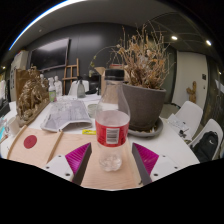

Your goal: Pour water

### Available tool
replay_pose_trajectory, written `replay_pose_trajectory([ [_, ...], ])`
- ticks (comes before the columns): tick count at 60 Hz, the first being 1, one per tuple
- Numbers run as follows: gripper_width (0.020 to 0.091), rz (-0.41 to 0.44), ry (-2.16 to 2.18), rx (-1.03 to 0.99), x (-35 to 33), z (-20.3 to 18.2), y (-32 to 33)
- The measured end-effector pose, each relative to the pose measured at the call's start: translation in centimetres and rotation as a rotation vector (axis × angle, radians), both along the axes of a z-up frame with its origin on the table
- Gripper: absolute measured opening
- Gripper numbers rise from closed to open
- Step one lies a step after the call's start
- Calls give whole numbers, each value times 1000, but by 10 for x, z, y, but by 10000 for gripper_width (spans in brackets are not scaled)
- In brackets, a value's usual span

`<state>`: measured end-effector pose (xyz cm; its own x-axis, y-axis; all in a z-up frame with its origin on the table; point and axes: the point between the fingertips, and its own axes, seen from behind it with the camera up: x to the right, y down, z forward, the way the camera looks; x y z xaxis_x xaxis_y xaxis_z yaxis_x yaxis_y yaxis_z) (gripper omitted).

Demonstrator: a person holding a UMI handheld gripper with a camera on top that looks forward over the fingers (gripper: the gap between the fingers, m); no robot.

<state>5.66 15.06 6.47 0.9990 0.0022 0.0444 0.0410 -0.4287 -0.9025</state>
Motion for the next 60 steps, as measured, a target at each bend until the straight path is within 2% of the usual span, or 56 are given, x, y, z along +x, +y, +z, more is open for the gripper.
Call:
replay_pose_trajectory([
  [6, 670, 4, -4, 18, 2, -11, 22],
  [12, 432, -13, 3, 41, 0, -11, 29],
  [17, 379, -31, 18, 44, 1, -11, 31],
  [24, 266, -40, -1, 42, 1, -10, 30],
  [30, 221, -33, -52, 39, -3, -6, 30],
  [44, 221, -39, -186, 64, -16, 36, 31],
  [51, 222, -58, -294, 86, -29, 78, 31],
  [60, 222, -44, -508, 163, -70, 153, 30],
])
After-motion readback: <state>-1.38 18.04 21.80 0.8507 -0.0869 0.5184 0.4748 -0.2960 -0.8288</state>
